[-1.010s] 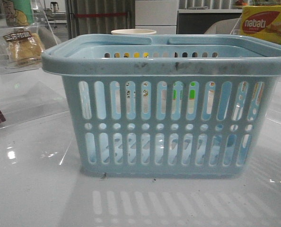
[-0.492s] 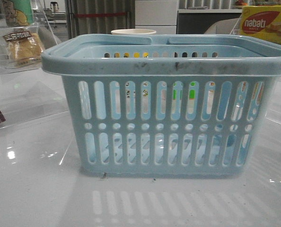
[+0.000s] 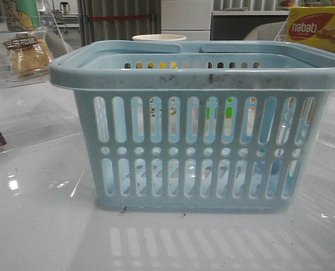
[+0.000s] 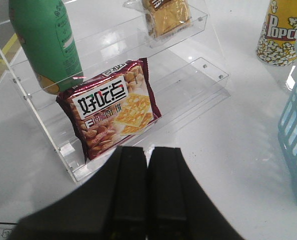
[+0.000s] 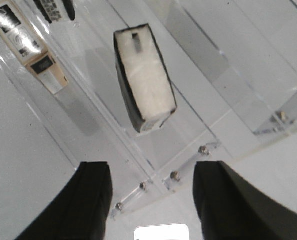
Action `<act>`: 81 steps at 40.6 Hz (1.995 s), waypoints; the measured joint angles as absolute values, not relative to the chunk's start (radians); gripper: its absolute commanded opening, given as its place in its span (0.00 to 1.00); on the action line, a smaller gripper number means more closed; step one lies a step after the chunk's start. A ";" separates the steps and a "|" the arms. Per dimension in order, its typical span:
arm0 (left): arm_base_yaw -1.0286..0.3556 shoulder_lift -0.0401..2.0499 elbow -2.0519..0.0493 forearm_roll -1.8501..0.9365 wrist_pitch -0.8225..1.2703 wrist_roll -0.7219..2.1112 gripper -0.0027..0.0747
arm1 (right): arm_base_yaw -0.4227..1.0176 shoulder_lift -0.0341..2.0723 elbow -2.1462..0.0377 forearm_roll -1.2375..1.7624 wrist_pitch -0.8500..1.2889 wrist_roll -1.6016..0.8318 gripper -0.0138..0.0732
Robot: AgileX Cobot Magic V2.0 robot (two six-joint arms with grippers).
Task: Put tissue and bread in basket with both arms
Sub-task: 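Lower the right gripper and grasp the white tissue pack, then carry the tissue pack with the right gripper over the blue basket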
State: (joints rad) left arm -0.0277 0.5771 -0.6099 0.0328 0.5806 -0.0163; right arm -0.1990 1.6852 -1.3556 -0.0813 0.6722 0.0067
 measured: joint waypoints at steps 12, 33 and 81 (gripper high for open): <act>-0.028 0.577 -0.610 0.033 0.581 -0.016 0.15 | -0.199 1.752 -1.368 -0.081 0.556 0.007 0.71; -0.028 0.577 -0.610 0.033 0.581 -0.016 0.15 | -0.199 1.804 -1.368 -0.081 0.427 0.007 0.48; -0.028 0.577 -0.610 0.033 0.581 -0.016 0.15 | -0.078 1.365 -1.368 0.081 0.587 0.007 0.38</act>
State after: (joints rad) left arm -0.0277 0.5771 -0.6099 0.0328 0.5806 -0.0163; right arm -0.0778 1.3649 -1.3677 0.0812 0.5867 0.0067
